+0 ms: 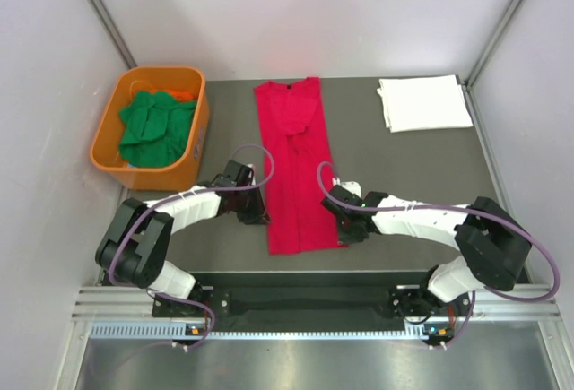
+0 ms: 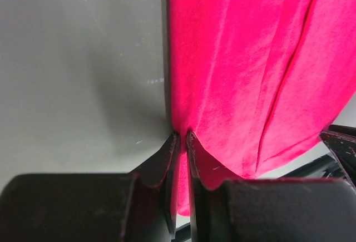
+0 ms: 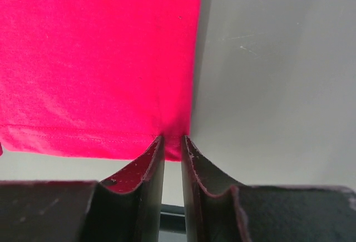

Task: Fold and stack the t-shirts
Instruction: Fold the tshirt

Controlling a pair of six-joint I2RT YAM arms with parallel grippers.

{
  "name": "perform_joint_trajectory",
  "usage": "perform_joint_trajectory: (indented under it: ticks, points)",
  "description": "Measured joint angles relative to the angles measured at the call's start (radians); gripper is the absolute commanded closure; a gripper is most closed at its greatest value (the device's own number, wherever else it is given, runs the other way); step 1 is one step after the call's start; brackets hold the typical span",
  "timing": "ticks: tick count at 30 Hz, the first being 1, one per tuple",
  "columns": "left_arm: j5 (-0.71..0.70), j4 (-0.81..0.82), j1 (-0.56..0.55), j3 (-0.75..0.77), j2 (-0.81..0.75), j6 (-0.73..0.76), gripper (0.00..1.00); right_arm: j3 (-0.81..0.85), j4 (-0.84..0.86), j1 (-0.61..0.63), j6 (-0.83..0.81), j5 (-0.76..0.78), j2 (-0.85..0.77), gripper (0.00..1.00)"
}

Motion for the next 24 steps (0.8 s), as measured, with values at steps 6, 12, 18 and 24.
perform_joint_trajectory:
  ticks: [6, 12, 18, 24]
  points:
    - [0.016, 0.023, -0.002, 0.001, 0.013, -0.010, 0.99, -0.004, 0.006, 0.000, 0.006, 0.007, 0.000, 0.90]
    - [0.014, 0.027, -0.006, 0.001, 0.016, -0.023, 1.00, -0.011, 0.006, 0.000, 0.024, 0.018, -0.011, 1.00]
    - [0.002, 0.025, -0.008, 0.002, 0.016, -0.027, 1.00, -0.053, 0.040, 0.000, 0.043, 0.024, -0.055, 1.00]
    - [-0.022, 0.018, -0.014, 0.004, 0.010, -0.027, 1.00, -0.137, 0.108, -0.002, 0.060, 0.021, -0.140, 1.00]
